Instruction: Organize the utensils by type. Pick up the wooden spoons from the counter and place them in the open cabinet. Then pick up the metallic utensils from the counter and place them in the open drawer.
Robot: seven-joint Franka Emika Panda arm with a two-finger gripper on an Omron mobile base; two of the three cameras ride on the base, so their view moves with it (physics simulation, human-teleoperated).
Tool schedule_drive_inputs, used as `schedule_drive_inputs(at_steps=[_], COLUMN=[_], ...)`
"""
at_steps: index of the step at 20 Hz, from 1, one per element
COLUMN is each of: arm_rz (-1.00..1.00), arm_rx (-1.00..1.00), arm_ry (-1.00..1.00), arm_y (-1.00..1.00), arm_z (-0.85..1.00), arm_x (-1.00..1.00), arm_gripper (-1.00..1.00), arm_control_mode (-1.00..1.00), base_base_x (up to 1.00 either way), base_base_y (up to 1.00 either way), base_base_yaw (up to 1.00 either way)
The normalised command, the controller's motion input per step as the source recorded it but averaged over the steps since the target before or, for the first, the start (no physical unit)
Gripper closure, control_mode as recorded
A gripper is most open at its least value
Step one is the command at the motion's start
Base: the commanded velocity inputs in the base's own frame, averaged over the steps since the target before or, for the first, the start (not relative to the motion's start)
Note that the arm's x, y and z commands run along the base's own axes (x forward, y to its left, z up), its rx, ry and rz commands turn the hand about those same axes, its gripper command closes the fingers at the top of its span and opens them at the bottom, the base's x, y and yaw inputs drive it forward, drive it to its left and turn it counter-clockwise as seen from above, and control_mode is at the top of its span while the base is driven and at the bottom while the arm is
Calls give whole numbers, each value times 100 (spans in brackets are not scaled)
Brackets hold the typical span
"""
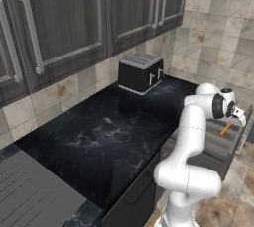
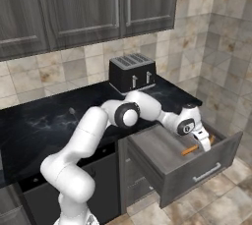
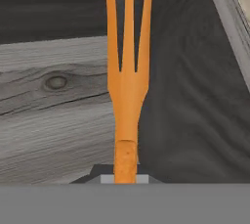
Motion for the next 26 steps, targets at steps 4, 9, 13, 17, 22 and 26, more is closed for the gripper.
schedule_drive_inputs(at_steps=[4,9,13,17,22,26], arm_rz=[0,0,0,0,0,0], arm_rx=[-1,7,21,23,16,4], arm_ry=[23,3,-1,-5,-6,0], arm_y=[-54,-8,14,31,48,48], arm_z=[-37,2,17,14,1,-25], arm_x=[-1,0,0,6,26,30], arm_gripper=[100,100,100,100,100,100], arm_control_mode=[-100,-100,-100,-100,-100,-100], base_base_x=[0,0,0,0,0,0], base_base_y=[0,0,0,0,0,0], base_base_yaw=[0,0,0,0,0,0])
